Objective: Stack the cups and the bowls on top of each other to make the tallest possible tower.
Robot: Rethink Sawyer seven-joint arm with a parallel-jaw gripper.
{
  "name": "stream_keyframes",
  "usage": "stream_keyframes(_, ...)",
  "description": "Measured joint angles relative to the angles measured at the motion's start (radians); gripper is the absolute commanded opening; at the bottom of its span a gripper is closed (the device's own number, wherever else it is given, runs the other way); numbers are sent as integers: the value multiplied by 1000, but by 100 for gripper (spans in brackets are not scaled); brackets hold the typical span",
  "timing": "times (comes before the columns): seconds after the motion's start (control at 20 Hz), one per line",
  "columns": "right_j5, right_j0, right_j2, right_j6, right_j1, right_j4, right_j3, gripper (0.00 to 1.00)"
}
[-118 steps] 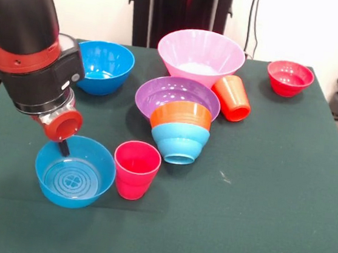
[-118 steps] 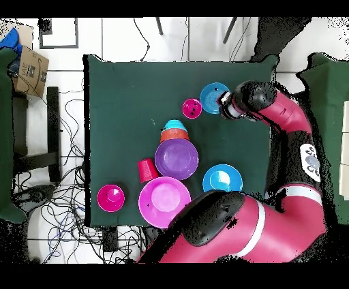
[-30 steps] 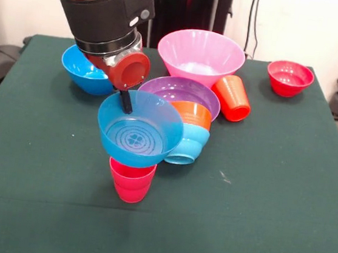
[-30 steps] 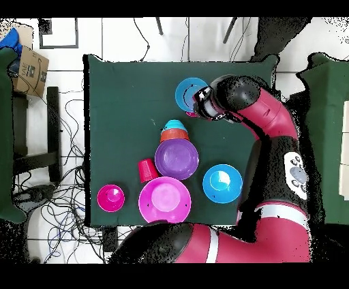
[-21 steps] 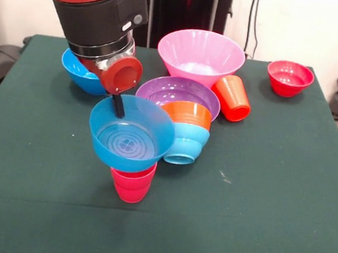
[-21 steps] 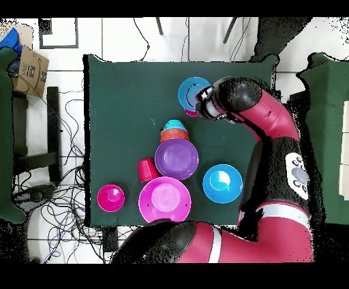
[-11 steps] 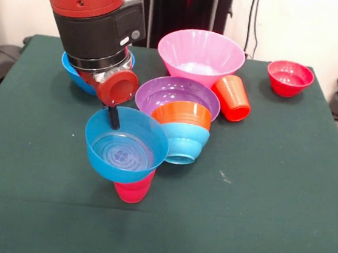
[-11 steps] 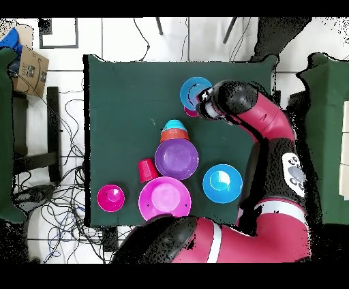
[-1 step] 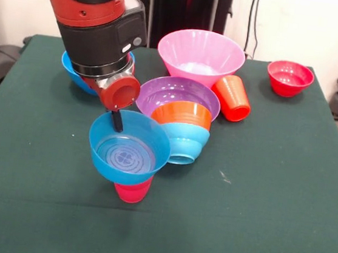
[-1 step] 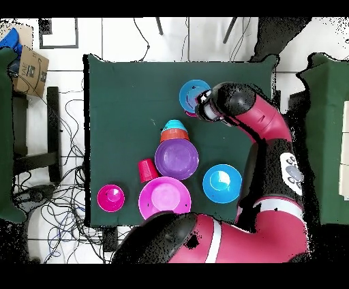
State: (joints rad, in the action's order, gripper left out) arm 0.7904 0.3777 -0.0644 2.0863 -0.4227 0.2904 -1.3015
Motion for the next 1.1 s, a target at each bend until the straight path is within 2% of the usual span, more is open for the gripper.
stream_keyframes(0.4,0,0,0,0,-6,29,-1,0)
stream_keyframes(1.1,23,0,0,0,-7,36,-1,0)
